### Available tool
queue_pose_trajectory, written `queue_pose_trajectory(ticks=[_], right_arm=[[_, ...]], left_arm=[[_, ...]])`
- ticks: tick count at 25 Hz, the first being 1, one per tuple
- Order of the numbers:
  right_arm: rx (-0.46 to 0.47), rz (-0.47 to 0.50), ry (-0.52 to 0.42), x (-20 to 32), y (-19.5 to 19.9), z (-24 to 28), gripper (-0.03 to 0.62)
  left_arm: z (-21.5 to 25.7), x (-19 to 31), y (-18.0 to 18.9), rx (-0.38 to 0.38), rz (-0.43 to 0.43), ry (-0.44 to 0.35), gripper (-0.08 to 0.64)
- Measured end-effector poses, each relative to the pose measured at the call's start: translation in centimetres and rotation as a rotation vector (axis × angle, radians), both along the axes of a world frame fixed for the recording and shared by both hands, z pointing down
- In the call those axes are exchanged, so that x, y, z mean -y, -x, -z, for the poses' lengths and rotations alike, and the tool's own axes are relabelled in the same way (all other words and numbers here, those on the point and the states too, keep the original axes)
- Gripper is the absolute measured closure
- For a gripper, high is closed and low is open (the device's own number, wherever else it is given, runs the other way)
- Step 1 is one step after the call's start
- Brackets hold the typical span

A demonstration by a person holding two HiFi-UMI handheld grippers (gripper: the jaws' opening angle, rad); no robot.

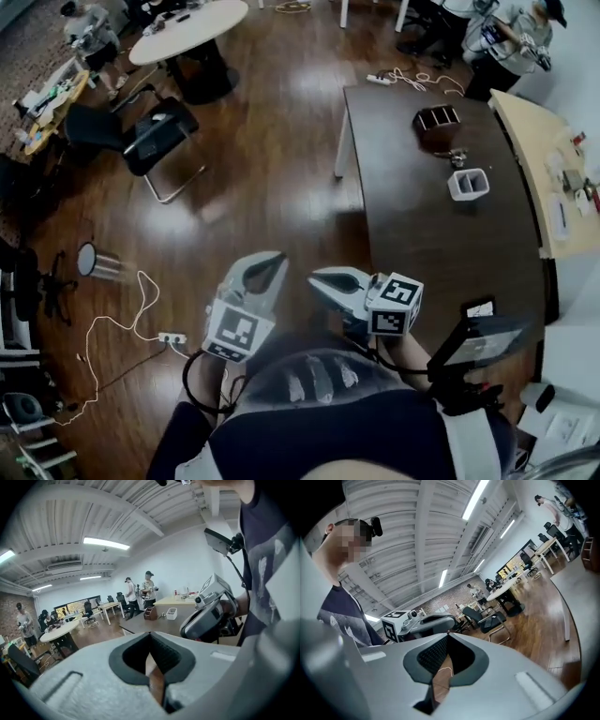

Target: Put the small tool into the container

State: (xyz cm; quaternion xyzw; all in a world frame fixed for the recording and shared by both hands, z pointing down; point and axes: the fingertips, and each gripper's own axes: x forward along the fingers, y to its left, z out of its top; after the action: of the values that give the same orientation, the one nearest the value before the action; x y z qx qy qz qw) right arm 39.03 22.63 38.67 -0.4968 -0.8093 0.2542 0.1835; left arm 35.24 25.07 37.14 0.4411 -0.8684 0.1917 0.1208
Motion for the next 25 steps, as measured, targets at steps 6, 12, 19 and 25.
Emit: queue_pose_trajectory(ticks=[6, 12, 19, 25], right_arm=[[-0.063, -0.1, 0.021, 6.8, 3.2, -1.8, 0.591], [-0.105, -0.261, 0.066, 10.5, 6.6, -2.0, 0.591], [-0.206, -0.401, 0.061, 11.1, 13.9, -2.3, 0.591], [-0.254, -0.478, 0.006, 9.0, 22.9, -2.7, 0.591]], left_arm=[[-2.2, 7.1, 4.1, -0.062, -0.106, -0.03, 0.557], [-2.4, 10.6, 7.9, -0.061, -0.242, -0.05, 0.557], [-1.3, 10.5, 15.3, -0.018, -0.334, -0.066, 0.557], [-1.3, 7.4, 25.0, -0.055, -0.373, -0.147, 0.557]])
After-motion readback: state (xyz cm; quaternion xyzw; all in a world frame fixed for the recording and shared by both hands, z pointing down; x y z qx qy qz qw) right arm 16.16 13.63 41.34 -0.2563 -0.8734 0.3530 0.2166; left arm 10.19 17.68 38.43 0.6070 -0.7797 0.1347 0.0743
